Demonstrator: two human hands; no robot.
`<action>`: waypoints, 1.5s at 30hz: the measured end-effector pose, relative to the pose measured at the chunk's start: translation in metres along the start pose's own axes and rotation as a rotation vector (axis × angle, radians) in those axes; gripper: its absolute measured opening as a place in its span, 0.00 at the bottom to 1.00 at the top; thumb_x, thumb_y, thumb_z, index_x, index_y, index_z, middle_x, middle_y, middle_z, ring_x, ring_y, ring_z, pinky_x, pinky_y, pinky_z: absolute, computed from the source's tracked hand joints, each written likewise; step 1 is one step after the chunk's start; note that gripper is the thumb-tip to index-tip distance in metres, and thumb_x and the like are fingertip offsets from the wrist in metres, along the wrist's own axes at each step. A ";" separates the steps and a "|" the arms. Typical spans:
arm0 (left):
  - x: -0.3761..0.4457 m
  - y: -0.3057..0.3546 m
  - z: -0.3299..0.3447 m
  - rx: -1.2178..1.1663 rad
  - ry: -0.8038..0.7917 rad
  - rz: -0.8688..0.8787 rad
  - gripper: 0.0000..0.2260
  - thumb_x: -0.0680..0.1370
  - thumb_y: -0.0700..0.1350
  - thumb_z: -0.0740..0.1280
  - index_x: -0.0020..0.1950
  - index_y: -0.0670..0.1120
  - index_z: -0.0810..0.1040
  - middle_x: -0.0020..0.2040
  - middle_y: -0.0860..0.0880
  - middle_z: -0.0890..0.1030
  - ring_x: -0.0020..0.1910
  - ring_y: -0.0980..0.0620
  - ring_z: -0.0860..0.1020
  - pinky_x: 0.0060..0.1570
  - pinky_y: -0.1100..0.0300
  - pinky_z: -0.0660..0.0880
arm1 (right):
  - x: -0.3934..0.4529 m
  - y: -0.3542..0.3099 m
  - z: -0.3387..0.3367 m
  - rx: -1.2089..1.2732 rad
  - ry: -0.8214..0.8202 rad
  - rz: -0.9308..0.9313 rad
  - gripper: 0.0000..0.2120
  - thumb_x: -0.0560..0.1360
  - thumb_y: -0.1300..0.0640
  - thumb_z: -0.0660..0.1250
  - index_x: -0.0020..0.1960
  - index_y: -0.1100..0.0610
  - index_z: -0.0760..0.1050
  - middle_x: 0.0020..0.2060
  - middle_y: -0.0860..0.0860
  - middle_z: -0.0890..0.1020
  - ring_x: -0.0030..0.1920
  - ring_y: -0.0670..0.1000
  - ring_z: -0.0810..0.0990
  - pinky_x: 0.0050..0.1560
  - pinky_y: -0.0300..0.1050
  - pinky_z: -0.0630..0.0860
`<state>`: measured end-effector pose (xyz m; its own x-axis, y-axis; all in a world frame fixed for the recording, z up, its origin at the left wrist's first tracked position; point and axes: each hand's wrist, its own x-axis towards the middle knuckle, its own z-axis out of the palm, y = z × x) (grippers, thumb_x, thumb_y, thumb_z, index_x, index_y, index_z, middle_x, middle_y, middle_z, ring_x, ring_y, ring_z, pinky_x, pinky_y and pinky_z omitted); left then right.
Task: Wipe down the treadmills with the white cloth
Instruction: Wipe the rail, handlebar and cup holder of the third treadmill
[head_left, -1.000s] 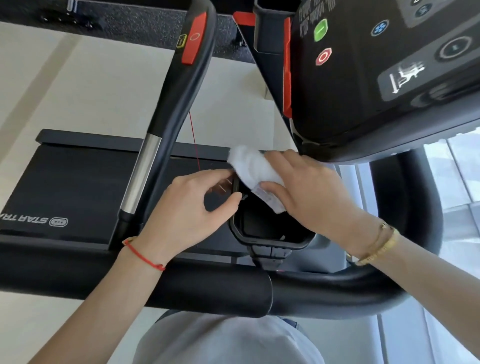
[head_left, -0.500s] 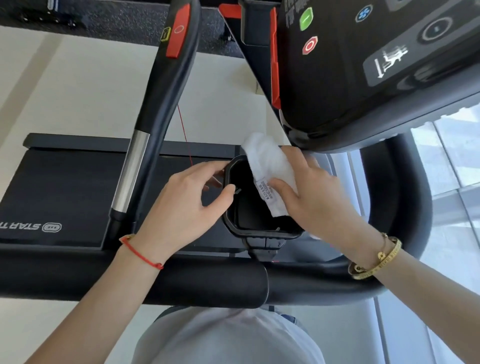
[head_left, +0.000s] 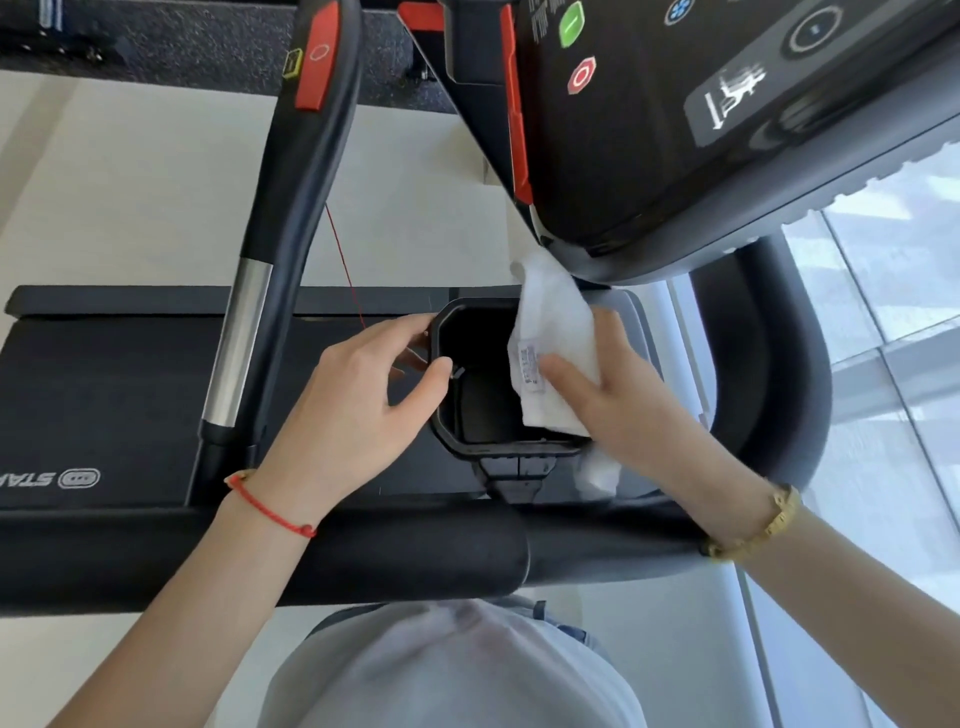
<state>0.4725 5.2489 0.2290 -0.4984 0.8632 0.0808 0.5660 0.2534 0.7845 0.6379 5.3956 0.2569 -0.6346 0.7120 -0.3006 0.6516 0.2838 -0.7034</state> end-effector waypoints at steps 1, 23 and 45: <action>0.000 0.000 0.000 0.001 0.003 0.001 0.16 0.80 0.48 0.65 0.68 0.52 0.77 0.55 0.60 0.81 0.52 0.64 0.79 0.55 0.76 0.71 | -0.010 0.002 0.002 0.026 -0.006 0.023 0.17 0.80 0.48 0.61 0.64 0.55 0.61 0.42 0.47 0.77 0.36 0.42 0.77 0.28 0.30 0.70; -0.003 0.001 0.001 -0.011 0.022 -0.002 0.17 0.80 0.49 0.65 0.69 0.54 0.77 0.52 0.59 0.82 0.50 0.65 0.79 0.55 0.71 0.74 | -0.059 0.023 -0.025 -0.266 0.034 -0.383 0.25 0.80 0.44 0.56 0.75 0.50 0.58 0.56 0.38 0.75 0.51 0.34 0.73 0.52 0.22 0.66; -0.001 -0.008 -0.002 -0.058 -0.018 -0.038 0.16 0.84 0.46 0.59 0.71 0.55 0.74 0.55 0.55 0.83 0.54 0.61 0.79 0.56 0.69 0.74 | -0.019 -0.008 -0.013 -0.891 -0.345 -0.925 0.25 0.81 0.39 0.47 0.59 0.56 0.72 0.40 0.48 0.80 0.35 0.52 0.78 0.38 0.41 0.67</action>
<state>0.4668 5.2446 0.2236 -0.5065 0.8613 0.0398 0.5077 0.2606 0.8212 0.6501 5.3878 0.2764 -0.9744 -0.1304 -0.1833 -0.1102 0.9871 -0.1165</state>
